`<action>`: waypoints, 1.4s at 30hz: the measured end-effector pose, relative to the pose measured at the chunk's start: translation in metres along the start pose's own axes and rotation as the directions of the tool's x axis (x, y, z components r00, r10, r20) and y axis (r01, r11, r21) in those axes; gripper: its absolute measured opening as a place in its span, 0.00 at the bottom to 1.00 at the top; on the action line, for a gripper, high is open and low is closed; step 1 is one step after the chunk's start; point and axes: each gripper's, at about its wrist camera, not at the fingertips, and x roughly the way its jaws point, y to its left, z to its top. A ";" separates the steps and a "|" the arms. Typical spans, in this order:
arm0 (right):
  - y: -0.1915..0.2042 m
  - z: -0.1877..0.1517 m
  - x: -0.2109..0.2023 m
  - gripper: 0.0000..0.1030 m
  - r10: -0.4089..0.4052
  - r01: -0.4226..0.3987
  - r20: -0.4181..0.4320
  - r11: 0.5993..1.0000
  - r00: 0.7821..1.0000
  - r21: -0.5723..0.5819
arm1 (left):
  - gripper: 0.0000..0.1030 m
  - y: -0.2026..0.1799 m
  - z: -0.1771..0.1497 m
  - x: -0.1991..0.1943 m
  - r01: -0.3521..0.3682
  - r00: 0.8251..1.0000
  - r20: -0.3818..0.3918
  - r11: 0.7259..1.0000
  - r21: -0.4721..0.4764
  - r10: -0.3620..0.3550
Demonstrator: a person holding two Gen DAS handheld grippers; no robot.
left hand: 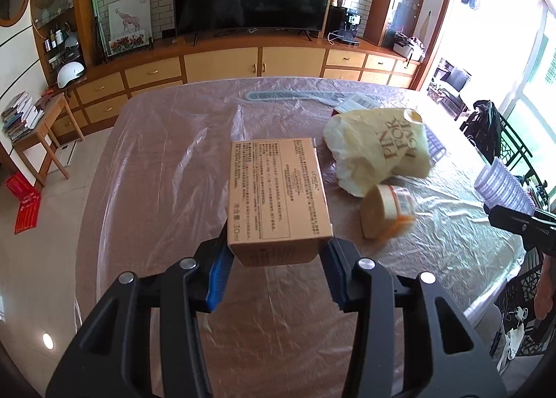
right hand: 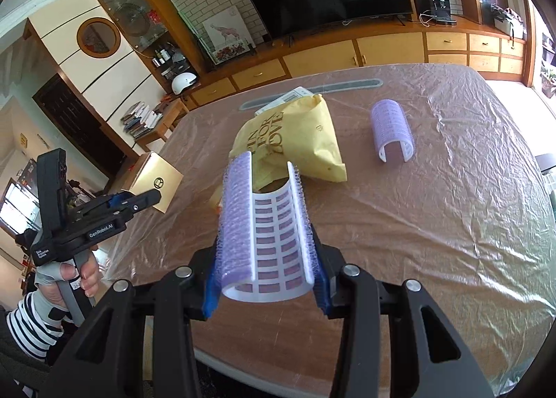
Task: Collect trash
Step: 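Carry the lilac roller and cardboard box over the black bin with both tools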
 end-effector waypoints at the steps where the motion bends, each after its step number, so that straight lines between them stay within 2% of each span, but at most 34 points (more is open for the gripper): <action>1: 0.001 -0.004 -0.005 0.40 0.010 -0.010 0.000 1.000 1.000 0.001 | 0.46 -0.003 -0.004 -0.004 0.004 1.000 0.001 1.000 0.003 -0.004; 10: 0.010 -0.032 -0.037 0.40 0.049 -0.050 -0.020 0.998 0.999 -0.026 | 0.46 -0.030 -0.034 -0.042 0.045 0.999 0.008 0.998 0.042 -0.045; 19: 0.028 -0.068 -0.056 0.40 0.092 -0.098 -0.074 0.992 0.993 -0.075 | 0.46 -0.056 -0.067 -0.074 0.089 0.996 -0.007 0.993 0.077 -0.088; 32: 0.033 -0.117 -0.068 0.40 0.122 -0.145 -0.195 0.983 0.973 -0.112 | 0.46 -0.093 -0.124 -0.099 0.155 0.985 -0.099 0.974 0.167 -0.140; 42: 0.028 -0.154 -0.054 0.40 0.100 -0.147 -0.301 0.979 0.948 -0.138 | 0.46 -0.112 -0.162 -0.083 0.188 0.968 -0.205 0.961 0.202 -0.147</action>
